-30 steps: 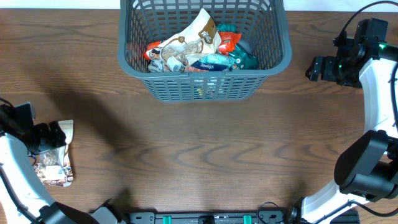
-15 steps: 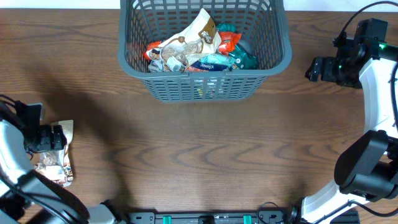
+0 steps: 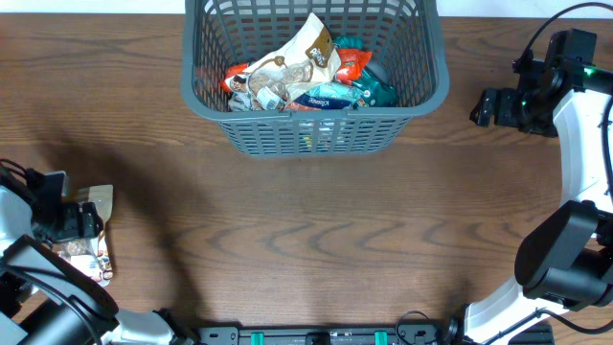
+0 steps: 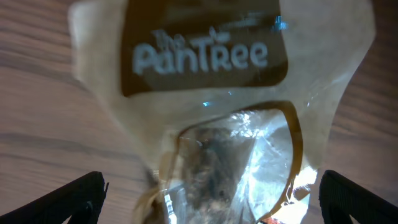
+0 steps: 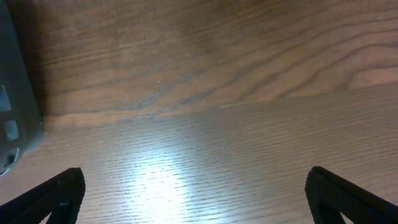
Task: Pack container
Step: 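Lift the second PanTree bag into the basket and release it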
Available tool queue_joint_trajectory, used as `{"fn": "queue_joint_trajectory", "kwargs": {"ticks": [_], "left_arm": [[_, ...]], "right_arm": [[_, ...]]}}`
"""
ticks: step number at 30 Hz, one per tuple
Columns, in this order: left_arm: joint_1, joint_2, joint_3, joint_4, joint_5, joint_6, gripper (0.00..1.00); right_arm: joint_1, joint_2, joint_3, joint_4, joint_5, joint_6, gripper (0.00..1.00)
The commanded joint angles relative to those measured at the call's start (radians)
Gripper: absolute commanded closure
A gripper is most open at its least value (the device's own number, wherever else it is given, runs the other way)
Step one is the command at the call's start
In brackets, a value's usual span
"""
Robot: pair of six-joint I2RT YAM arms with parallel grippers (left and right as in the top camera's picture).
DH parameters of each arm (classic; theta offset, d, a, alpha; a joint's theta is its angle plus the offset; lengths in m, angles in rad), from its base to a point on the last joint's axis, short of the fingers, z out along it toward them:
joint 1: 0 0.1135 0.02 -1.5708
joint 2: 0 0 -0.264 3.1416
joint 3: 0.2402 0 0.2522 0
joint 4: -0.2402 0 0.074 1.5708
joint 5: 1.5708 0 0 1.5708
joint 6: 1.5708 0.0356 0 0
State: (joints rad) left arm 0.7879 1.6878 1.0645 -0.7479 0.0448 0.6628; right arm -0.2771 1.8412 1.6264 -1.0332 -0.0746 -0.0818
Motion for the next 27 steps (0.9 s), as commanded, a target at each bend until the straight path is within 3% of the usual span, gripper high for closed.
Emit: {"fn": "queue_joint_trajectory", "kwargs": {"ticks": [1,5,7,9,12,16,18,19,27], "left_arm": [[0.004,0.007,-0.068,0.042,-0.002,0.013,0.01],[0.004,0.007,-0.135,0.117,0.001,0.014,0.01],[0.004,0.007,-0.155,0.138,0.018,0.014,0.09],[0.004,0.007,-0.160,0.143,0.040,0.014,0.21],[0.004,0.007,-0.160,0.142,0.081,0.013,0.49],[0.003,0.004,-0.159,0.137,0.140,-0.043,0.67],[0.002,0.001,-0.153,0.136,0.194,-0.087,0.90],[0.001,-0.001,-0.148,0.133,0.218,-0.111,0.94],[-0.078,-0.056,0.008,0.001,0.283,-0.332,0.94]], "right_arm": [[0.003,-0.001,-0.003,0.000,-0.004,-0.014,0.01],[0.003,-0.001,-0.003,-0.010,-0.004,-0.014,0.01],[0.004,-0.001,-0.003,-0.015,-0.004,-0.022,0.01],[0.003,-0.001,-0.003,-0.018,-0.004,-0.025,0.01],[0.003,-0.001,-0.003,-0.018,-0.004,-0.025,0.01],[0.003,-0.001,-0.003,-0.018,-0.004,-0.029,0.01],[0.004,-0.001,-0.003,-0.019,-0.004,-0.029,0.01],[0.003,-0.001,-0.003,-0.019,-0.004,-0.029,0.01],[0.003,-0.001,-0.003,-0.018,-0.005,-0.038,0.01]]}}
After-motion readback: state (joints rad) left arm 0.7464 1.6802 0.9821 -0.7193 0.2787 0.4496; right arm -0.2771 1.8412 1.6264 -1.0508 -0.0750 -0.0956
